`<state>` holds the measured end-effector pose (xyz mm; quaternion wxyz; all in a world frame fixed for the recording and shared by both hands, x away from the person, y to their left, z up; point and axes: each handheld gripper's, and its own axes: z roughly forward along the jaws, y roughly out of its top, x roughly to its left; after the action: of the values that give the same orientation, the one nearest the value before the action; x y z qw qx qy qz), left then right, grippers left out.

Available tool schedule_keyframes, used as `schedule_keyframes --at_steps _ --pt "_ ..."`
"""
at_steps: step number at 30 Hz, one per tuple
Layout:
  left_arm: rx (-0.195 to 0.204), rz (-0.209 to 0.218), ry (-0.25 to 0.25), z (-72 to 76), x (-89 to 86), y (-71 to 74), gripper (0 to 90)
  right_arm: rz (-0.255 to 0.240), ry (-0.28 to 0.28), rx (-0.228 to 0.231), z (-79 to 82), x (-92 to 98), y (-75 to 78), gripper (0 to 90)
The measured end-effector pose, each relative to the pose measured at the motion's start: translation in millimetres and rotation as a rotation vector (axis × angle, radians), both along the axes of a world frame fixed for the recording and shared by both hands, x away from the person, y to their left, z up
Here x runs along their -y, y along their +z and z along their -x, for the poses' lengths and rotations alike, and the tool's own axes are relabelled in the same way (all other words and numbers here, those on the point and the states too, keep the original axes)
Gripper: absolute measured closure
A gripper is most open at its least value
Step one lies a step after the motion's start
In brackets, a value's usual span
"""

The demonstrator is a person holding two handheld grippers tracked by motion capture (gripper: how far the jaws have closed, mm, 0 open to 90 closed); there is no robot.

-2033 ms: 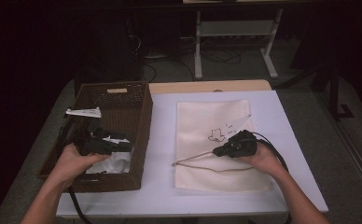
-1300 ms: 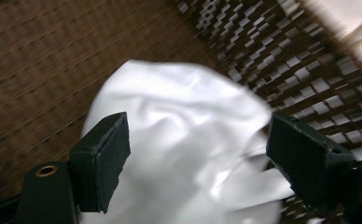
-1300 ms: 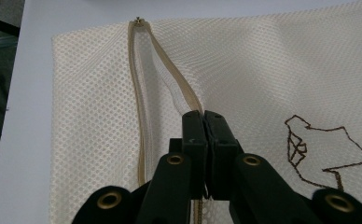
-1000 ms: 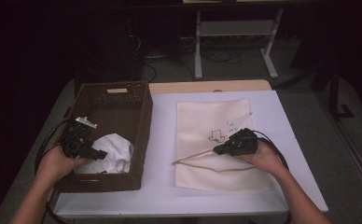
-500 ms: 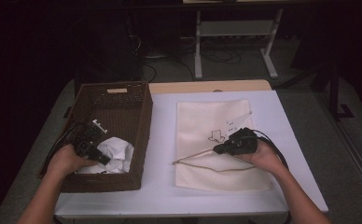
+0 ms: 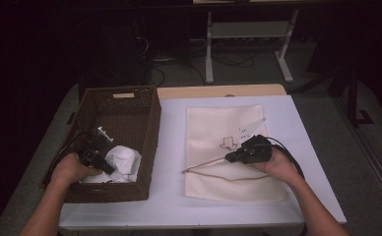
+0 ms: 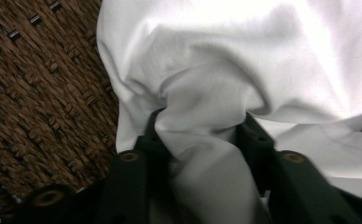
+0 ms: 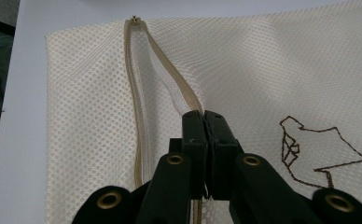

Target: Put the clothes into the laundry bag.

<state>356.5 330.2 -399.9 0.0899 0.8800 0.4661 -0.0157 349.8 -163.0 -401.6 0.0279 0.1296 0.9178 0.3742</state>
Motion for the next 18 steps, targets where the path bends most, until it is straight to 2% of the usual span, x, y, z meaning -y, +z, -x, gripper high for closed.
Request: schedule_keyframes --at_steps 4,14,18 --pt "0.014 0.028 -0.018 0.7 -1.2 2.0 74.5 -0.004 -0.002 0.001 -0.9 0.5 0.6 87.0" --pt "0.035 0.097 0.011 0.9 -6.3 8.7 78.2 -0.018 -0.011 -0.003 -2.1 3.1 2.9 87.0" --pt "0.036 0.150 0.021 1.6 -9.7 14.6 78.2 -0.023 -0.019 0.004 -2.9 5.5 3.9 87.1"
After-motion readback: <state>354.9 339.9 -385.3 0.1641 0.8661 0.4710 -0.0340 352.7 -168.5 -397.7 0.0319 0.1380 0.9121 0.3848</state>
